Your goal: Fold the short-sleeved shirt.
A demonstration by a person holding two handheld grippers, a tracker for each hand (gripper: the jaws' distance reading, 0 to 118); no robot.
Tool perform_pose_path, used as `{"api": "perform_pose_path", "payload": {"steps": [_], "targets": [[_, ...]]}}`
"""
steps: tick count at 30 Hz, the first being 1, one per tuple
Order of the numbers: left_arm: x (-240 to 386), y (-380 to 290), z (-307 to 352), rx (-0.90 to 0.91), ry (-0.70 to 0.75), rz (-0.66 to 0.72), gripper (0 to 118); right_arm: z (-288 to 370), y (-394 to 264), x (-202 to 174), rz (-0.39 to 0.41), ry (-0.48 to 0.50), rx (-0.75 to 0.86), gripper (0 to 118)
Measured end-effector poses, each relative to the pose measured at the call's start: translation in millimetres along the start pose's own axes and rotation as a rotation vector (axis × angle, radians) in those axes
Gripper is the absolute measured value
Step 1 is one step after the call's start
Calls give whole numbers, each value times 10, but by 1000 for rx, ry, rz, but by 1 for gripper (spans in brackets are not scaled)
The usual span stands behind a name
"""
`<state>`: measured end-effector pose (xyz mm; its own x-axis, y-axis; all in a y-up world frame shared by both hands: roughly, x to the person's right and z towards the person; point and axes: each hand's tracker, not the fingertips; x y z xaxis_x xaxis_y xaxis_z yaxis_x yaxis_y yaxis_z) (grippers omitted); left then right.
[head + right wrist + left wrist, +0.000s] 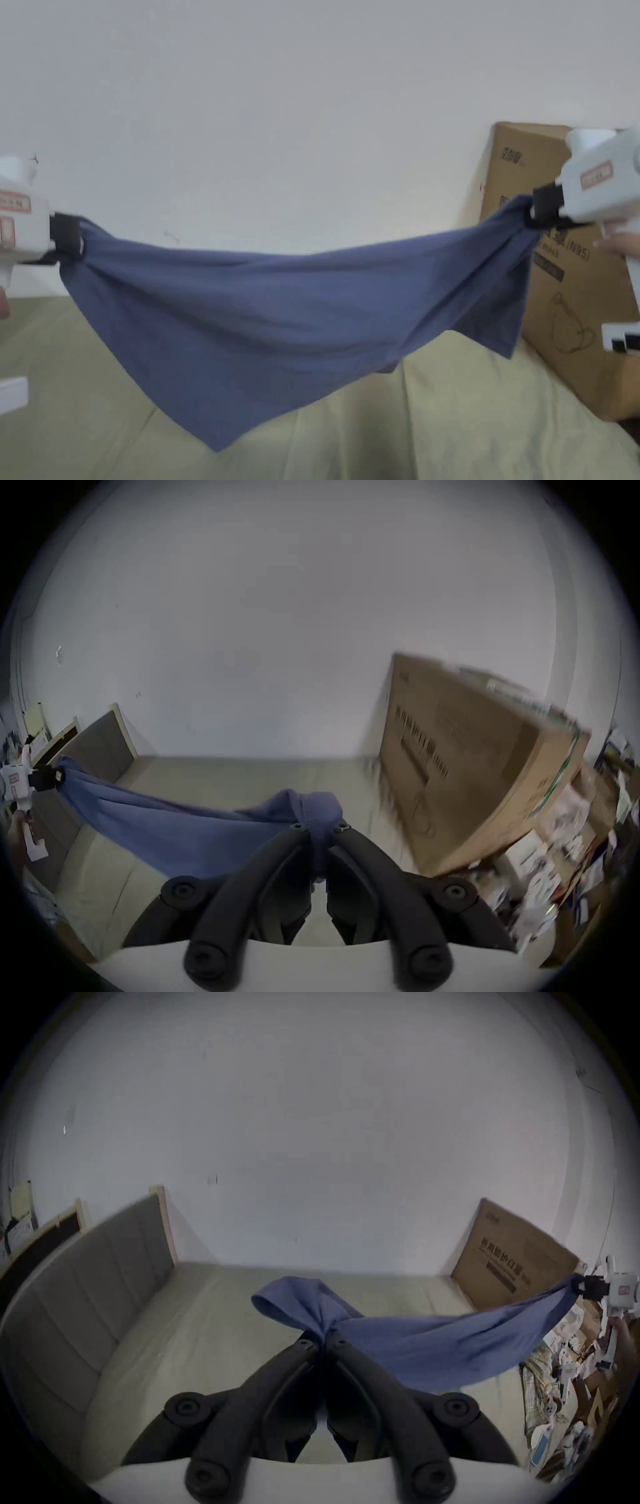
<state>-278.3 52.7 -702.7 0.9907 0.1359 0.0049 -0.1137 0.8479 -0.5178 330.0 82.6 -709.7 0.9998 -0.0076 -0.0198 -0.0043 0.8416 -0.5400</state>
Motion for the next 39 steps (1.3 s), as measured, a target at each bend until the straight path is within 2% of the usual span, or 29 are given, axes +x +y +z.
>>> {"api": "perform_pose_path", "payload": {"steps": [3, 6, 9, 11, 13, 16, 18, 23, 26, 28, 32, 33, 34, 35, 36, 37, 38, 39], "targets": [[-164, -790, -354, -163, -15, 55, 0, -464, -908, 61, -44, 47, -157, 6], [-341, -1716, -520, -338, -31, 107, 0, -738, -1961, 80, -44, 64, -343, 6], [-555, -2555, -462, -496, -14, 178, 0, -719, -2918, 118, -53, 68, -537, 6], [-664, -2913, -297, -558, -5, 164, 0, -508, -3314, 206, -77, 94, -568, 6], [-678, -3048, -46, -555, -30, 142, 0, -293, -3506, 335, -119, 114, -568, 6], [-714, -3092, 369, -553, -33, 113, 0, 88, -3650, 445, -95, 107, -574, 6], [-715, -3119, 659, -549, -64, 93, 0, 376, -3688, 470, -88, 143, -599, 6], [-655, -3317, 1189, -572, -78, -37, 0, 929, -3869, 344, -40, 158, -663, 6], [-722, -3529, 1286, -558, -71, -24, 0, 934, -4116, 376, -62, 183, -743, 6], [-797, -3660, 1234, -582, -68, 59, 0, 897, -4233, 338, -91, 151, -737, 6], [-923, -3743, 1204, -593, -111, 172, 0, 907, -4247, 248, -55, 108, -710, 8], [-936, -3726, 1235, -578, -112, 174, 11, 939, -4227, 231, -42, 104, -699, 16], [-942, -3706, 1269, -562, -102, 175, 29, 966, -4204, 215, -34, 101, -690, 36], [-957, -3676, 1317, -539, -88, 176, 56, 1008, -4166, 195, -19, 70, -671, 70], [-987, -3647, 1377, -514, -90, 189, 99, 1050, -4122, 170, -9, 31, -655, 113], [-1014, -3613, 1432, -497, -104, 216, 118, 1096, -4085, 148, -14, 12, -643, 118], [-1021, -3555, 1520, -479, -100, 231, 117, 1226, -3997, 117, -33, 19, -564, 112], [-1016, -3497, 1624, -394, -102, 236, 117, 1318, -3903, 107, -55, 32, -508, 112]]}}
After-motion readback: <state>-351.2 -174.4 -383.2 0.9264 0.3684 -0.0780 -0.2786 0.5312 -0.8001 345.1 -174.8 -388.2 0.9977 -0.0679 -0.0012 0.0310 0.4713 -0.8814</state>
